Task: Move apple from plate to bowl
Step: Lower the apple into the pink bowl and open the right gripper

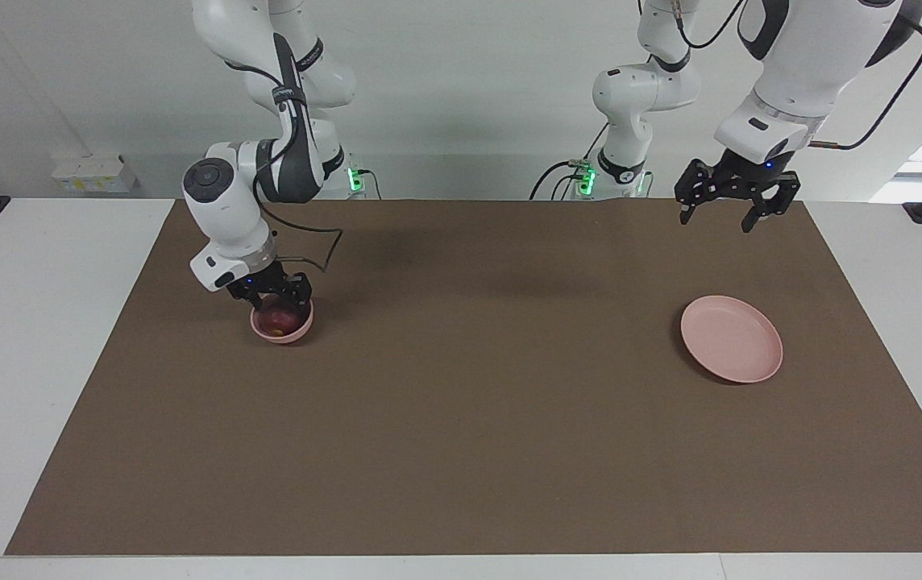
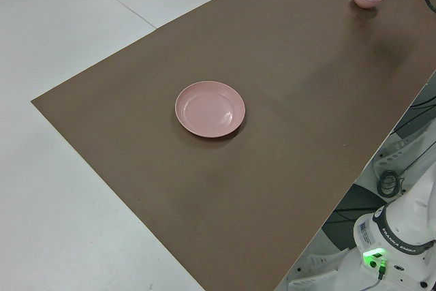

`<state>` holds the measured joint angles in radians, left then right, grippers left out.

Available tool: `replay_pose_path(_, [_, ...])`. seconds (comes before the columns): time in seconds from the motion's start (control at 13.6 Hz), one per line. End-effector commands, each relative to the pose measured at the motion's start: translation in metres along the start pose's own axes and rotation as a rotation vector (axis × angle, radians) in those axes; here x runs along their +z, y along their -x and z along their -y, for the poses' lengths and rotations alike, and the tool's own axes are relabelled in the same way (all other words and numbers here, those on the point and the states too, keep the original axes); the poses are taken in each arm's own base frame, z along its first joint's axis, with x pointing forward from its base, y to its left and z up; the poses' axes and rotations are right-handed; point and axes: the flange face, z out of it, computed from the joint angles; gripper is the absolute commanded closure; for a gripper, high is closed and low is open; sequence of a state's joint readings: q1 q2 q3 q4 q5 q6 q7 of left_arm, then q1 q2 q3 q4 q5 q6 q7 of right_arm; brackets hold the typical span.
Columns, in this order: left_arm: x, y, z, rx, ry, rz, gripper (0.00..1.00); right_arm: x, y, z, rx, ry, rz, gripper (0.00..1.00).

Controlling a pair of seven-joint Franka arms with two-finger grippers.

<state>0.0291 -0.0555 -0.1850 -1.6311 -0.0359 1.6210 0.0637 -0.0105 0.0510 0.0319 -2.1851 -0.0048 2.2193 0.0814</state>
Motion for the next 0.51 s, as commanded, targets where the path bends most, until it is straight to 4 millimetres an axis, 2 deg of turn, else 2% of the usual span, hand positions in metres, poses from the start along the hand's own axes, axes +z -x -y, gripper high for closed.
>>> replay_pose_path(0.0, [-0.02, 0.006, 0.004, 0.011, -0.014, 0.003, 0.0, -0.048, -0.017, -0.001, -0.032, 0.017, 0.0, 0.0])
replay_pose_path(0.15, [-0.018, 0.004, 0.008, 0.004, -0.013, 0.007, 0.0, -0.084, -0.028, -0.003, -0.029, 0.017, -0.015, 0.0])
replay_pose_path(0.29, [-0.033, -0.001, 0.012, 0.001, -0.01, 0.008, 0.0, -0.124, -0.035, -0.006, -0.018, 0.018, -0.017, 0.0])
replay_pose_path(0.44, [-0.042, -0.004, 0.018, -0.01, -0.01, 0.003, 0.0, -0.161, -0.034, -0.004, -0.007, 0.003, -0.006, 0.0])
